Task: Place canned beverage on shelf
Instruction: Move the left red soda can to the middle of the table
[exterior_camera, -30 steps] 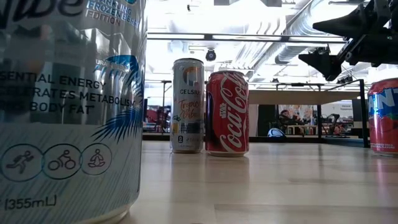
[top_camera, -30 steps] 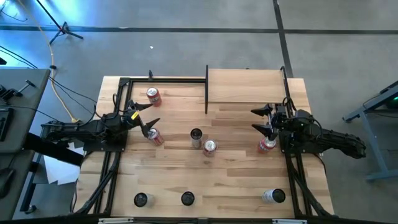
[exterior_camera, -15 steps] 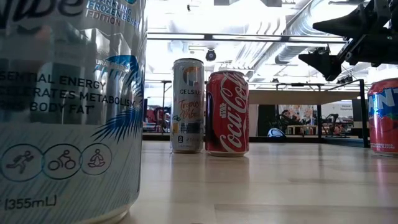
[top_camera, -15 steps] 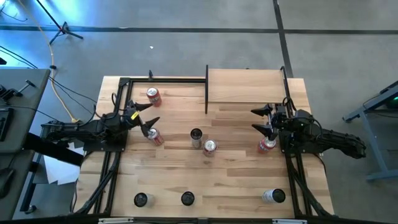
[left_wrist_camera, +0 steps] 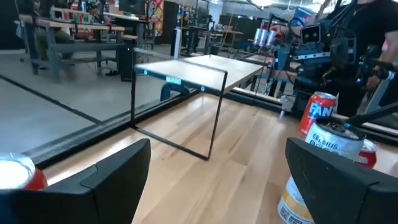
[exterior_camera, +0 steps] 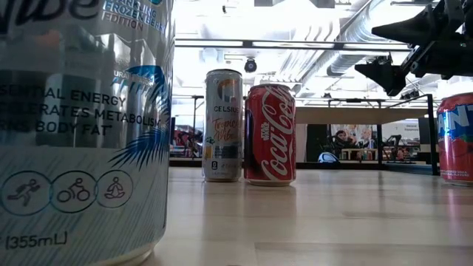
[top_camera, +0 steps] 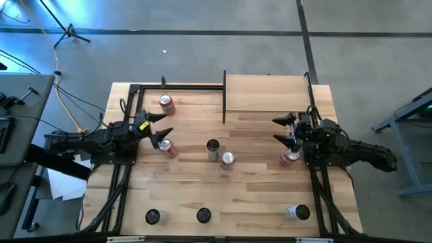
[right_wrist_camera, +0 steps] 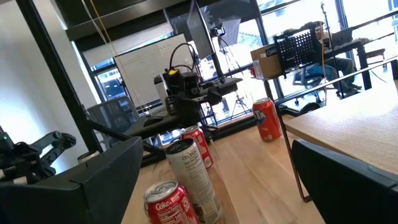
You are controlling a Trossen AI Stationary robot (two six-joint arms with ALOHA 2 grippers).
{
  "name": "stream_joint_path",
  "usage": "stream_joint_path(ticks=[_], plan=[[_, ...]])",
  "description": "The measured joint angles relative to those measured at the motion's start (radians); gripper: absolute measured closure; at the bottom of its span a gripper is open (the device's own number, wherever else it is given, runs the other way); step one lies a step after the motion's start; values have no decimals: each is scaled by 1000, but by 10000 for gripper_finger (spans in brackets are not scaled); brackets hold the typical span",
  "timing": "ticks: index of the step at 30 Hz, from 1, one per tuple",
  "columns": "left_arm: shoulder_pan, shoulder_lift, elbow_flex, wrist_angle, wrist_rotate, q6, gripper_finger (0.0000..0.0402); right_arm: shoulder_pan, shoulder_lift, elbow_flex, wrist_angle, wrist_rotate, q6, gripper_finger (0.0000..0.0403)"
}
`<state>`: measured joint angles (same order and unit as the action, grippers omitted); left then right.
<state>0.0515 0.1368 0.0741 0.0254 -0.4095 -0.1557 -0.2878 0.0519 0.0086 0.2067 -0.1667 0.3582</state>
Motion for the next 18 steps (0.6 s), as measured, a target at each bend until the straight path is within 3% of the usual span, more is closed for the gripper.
stream_joint_path(ticks=[6, 13, 18], plan=[[1, 19, 235, -342, -24, -74, 51, 0, 0, 0, 0, 0, 0, 4], [1, 143, 452, -739, -72, -374, 51, 0, 0, 0, 0, 0, 0, 4], [1, 226, 509, -835, -77, -499, 51, 0, 0, 0, 0, 0, 0, 4]])
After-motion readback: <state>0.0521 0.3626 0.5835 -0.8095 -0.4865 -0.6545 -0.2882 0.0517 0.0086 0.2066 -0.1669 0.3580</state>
